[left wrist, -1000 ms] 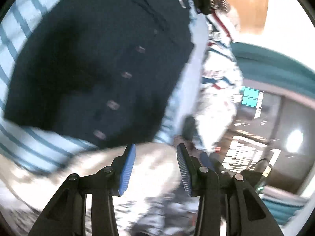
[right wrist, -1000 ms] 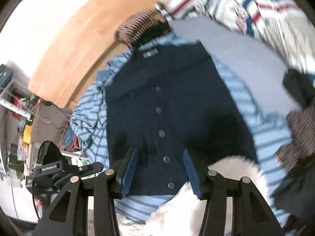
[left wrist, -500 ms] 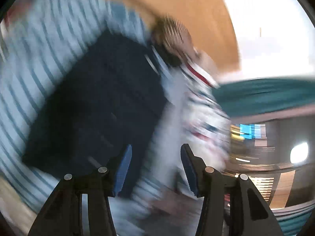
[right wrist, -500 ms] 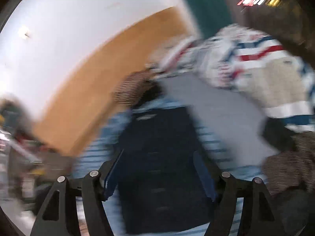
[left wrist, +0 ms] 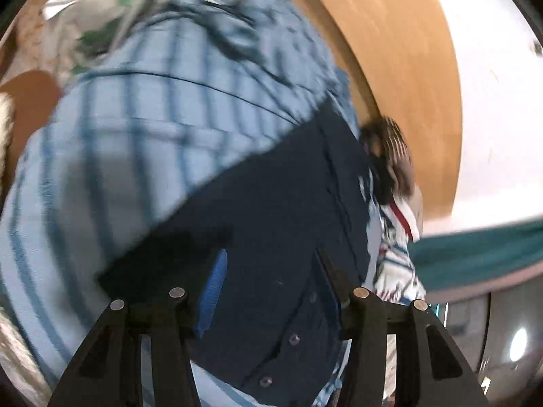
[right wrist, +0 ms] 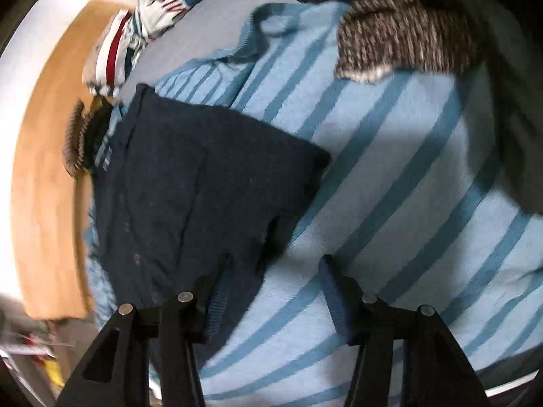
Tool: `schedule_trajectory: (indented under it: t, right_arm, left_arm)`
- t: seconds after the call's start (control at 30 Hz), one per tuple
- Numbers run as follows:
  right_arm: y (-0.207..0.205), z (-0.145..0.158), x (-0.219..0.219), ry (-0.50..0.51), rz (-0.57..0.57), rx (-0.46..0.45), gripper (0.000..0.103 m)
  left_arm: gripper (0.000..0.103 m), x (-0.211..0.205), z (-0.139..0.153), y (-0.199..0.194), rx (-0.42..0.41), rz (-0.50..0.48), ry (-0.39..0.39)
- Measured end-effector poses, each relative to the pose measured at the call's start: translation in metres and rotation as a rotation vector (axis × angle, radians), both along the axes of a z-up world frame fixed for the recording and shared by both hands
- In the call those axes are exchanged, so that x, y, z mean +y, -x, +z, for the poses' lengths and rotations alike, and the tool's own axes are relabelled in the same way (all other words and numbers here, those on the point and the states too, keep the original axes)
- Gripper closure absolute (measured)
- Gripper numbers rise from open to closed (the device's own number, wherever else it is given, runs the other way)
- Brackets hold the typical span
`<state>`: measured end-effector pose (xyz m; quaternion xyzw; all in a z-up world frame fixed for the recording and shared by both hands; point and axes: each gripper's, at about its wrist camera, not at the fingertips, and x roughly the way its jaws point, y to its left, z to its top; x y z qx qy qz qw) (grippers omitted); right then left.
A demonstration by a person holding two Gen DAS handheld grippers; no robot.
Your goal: Fold clothes
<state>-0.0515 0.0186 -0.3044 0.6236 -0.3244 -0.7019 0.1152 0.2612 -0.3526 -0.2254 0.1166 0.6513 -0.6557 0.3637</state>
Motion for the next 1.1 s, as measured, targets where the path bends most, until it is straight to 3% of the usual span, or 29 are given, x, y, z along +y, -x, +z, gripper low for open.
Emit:
schedule_trajectory:
  t: [0.2,0.27,0.43,0.7,0.8,0.87,0.9,0.97,1.03,1.1]
  right_arm:
    - [0.008,-0.008,-0.001,0.039,-0.022,-0.018,0.046]
    - [0.011,-0.005,-0.005,0.035,-0.008,-0.005,0.053]
    - [0.017,-0.005,-0.021,-0.04,0.004,-0.028,0.058]
    - [0.027,0.001,-0.045,-0.206,0.084,-0.055,0.059]
    - [0.031,0.002,-0.054,-0.275,0.097,-0.068,0.059]
    - [0.033,0.002,-0.057,-0.294,0.095,-0.068,0.059]
    - [0.034,0.003,-0.056,-0.286,0.087,-0.064,0.061]
    - [0.035,0.005,-0.054,-0.268,0.075,-0.057,0.084]
    - [0.034,0.008,-0.053,-0.247,0.094,-0.043,0.092]
    - [0.033,0.014,-0.053,-0.222,0.108,-0.023,0.094]
  left_arm:
    - [0.05,0.02,-0.027,-0.042,-0.056,0.094,-0.041]
    - [0.05,0.023,-0.037,-0.05,-0.074,0.099,-0.077]
    - [0.05,0.021,-0.05,-0.057,-0.102,0.032,-0.168]
    - [0.051,0.008,-0.068,-0.032,-0.094,-0.053,-0.207]
    - [0.061,0.005,-0.073,-0.028,-0.112,-0.033,-0.201]
    - [0.079,0.003,-0.075,-0.024,-0.135,-0.029,-0.195]
    - [0.083,0.003,-0.075,-0.022,-0.148,-0.03,-0.193]
    - [0.092,0.002,-0.075,-0.022,-0.139,-0.024,-0.196]
    - [0.094,0.002,-0.073,-0.022,-0.11,-0.022,-0.204]
    - [0.095,0.0,-0.067,-0.021,-0.097,-0.026,-0.198]
